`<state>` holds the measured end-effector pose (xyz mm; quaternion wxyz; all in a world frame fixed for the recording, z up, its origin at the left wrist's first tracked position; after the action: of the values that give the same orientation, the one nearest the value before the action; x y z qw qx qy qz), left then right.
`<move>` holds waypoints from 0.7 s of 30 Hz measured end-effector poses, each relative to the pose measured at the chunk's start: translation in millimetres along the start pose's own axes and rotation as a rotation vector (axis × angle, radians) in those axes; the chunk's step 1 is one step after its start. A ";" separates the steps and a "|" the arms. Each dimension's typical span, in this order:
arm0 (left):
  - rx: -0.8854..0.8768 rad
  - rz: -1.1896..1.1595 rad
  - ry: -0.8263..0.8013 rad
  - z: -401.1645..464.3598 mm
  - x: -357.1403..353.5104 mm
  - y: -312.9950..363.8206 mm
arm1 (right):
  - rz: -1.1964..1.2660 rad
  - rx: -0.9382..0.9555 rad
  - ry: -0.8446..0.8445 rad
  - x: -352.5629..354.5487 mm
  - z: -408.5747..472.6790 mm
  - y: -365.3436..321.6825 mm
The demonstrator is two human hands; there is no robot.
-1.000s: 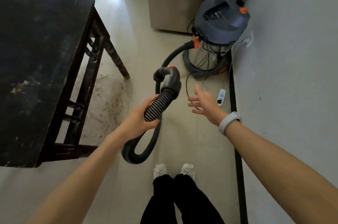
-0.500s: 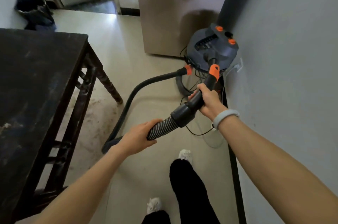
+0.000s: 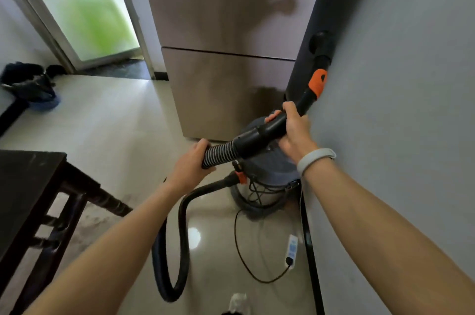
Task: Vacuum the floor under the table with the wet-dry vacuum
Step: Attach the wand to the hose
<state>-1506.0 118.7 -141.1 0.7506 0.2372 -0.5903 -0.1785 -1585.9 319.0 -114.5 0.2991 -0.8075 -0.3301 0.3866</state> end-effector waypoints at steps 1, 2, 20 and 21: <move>-0.017 0.014 0.004 20.3 3.2 5.2 | 0.010 0.007 -0.005 -11.2 9.1 -12.7; -0.029 0.019 0.006 38.7 6.5 9.5 | 0.020 0.020 -0.010 -22.4 17.2 -24.8; 0.305 -0.549 -0.456 151.6 -87.0 -62.9 | -0.328 0.043 -0.013 -79.7 145.6 62.4; 0.375 -0.615 -0.409 163.3 -85.7 -66.3 | -0.376 0.041 -0.030 -77.8 146.3 74.0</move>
<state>-1684.2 87.3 -216.2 0.4733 0.4947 -0.6513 -0.3273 -1721.4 248.2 -212.3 0.3776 -0.7195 -0.4716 0.3424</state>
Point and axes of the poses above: each hand's wrist, its own z-axis towards the middle knuckle, its own x-axis out of the back of the hand, y = z × x, the point moved 10 cm from there along z, towards the middle knuckle, and after that the axes turned 13 degrees about y, right-handed, at the moved point
